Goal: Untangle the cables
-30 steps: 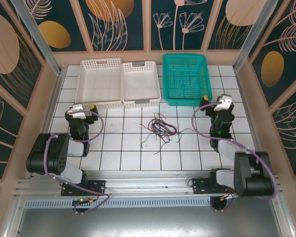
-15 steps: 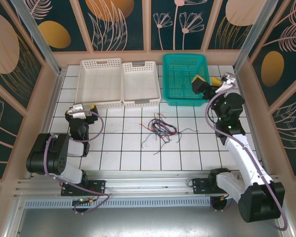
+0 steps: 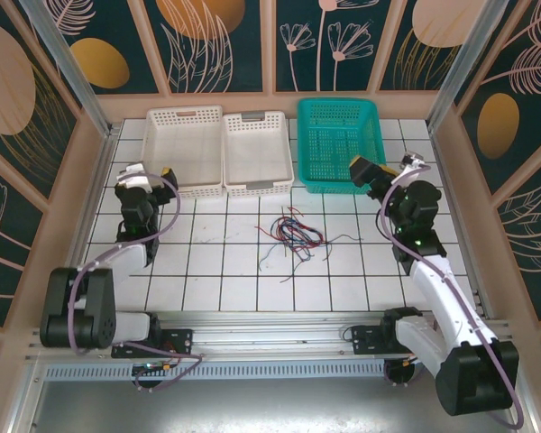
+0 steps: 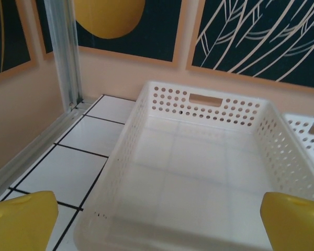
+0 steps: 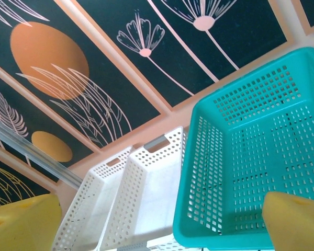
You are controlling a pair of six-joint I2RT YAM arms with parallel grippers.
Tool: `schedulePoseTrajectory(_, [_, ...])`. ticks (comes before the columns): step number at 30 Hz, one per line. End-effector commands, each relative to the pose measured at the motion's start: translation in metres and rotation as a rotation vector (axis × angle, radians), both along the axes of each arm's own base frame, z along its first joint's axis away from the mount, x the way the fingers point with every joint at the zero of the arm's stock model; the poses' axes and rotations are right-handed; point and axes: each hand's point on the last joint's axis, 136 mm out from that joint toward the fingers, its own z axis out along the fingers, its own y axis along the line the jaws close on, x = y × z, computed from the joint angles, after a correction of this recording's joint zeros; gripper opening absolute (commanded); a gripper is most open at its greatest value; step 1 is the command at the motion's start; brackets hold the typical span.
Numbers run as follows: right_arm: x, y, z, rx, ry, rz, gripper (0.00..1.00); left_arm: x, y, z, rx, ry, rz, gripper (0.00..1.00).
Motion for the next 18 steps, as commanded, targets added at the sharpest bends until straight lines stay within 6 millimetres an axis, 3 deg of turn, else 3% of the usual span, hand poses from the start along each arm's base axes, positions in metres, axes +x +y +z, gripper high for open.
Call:
schedulePoseTrajectory(1, [0.006, 0.01, 0.002, -0.023, 0.008, 0.037, 0.99, -0.024, 0.005, -0.004, -0.108, 0.035, 0.05, 0.98])
schedulePoseTrajectory(3, [0.006, 0.017, -0.002, -0.056, 0.008, 0.043, 0.99, -0.033, 0.008, 0.012, -0.177, 0.01, 0.078, 0.99])
schedulePoseTrajectory(6, [0.004, 0.025, -0.005, -0.102, 0.003, 0.046, 0.99, -0.037, -0.004, 0.033, -0.332, 0.003, 0.029, 0.99])
schedulePoseTrajectory(9, [0.004, 0.032, -0.012, -0.127, 0.036, 0.062, 0.99, -0.046, -0.002, 0.033, -0.497, 0.085, 0.099, 0.99])
schedulePoseTrajectory(14, [0.008, 0.062, -0.04, -0.212, 0.133, 0.132, 0.99, -0.063, -0.018, 0.046, -0.657, 0.062, 0.032, 0.99])
schedulePoseTrajectory(18, [0.008, 0.078, -0.057, -0.289, 0.174, 0.149, 0.98, -0.072, -0.048, 0.055, -0.643, 0.085, -0.156, 0.98])
